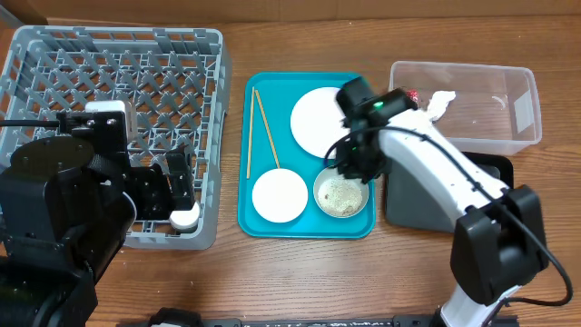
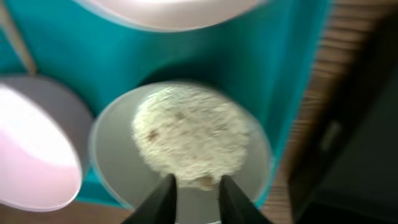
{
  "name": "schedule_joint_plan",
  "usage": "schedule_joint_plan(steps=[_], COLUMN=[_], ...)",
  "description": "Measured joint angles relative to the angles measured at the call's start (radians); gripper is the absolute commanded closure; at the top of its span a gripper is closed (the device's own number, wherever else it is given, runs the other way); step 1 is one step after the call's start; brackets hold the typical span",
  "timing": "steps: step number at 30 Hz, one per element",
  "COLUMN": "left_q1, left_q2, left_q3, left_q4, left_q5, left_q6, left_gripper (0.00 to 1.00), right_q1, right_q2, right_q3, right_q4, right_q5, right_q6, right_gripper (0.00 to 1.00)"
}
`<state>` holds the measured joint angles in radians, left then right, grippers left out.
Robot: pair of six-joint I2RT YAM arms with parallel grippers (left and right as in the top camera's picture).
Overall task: Sort waste into correct bins and load items into the dishwasher
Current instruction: 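Grasp the bowl of rice with the right gripper and carry it right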
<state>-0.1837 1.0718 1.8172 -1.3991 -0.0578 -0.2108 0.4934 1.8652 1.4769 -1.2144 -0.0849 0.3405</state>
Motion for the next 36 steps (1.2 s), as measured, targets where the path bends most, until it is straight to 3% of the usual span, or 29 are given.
schedule_joint_plan(steps=[7, 19, 26, 30, 33, 36], left_q1=[0.0, 0.0, 0.0, 0.0, 0.0, 0.0], left_q2=[0.0, 0.0, 0.0, 0.0, 0.0, 0.0], left_q3=[0.0, 0.0, 0.0, 0.0, 0.0, 0.0], left_q4=[0.0, 0.0, 0.0, 0.0, 0.0, 0.0], left_q5=[0.0, 0.0, 0.0, 0.0, 0.0, 0.0], left_q6=[0.0, 0.0, 0.0, 0.0, 0.0, 0.0], left_gripper=[0.0, 0.0, 0.0, 0.0, 0.0, 0.0], right_q1=[0.093, 0.111, 0.154, 0.148, 0.145, 0.144], right_q2=[0.0, -0.003, -0.009, -0.009, -0.009, -0.009], right_q3=[0.0, -0.021, -0.183, -0.226, -0.227, -0.227], right_q4=[-0.02, 0.047, 0.245, 0.279, 0.29, 0.29], right_q5=[0.006, -0.058, -0.058, -0.04, -0.037, -0.037], right_q6=[0.006, -0.08, -0.072, -0.061, -0.054, -0.055], right_gripper=[0.58, 0.54, 0.65, 0.77, 0.78, 0.91])
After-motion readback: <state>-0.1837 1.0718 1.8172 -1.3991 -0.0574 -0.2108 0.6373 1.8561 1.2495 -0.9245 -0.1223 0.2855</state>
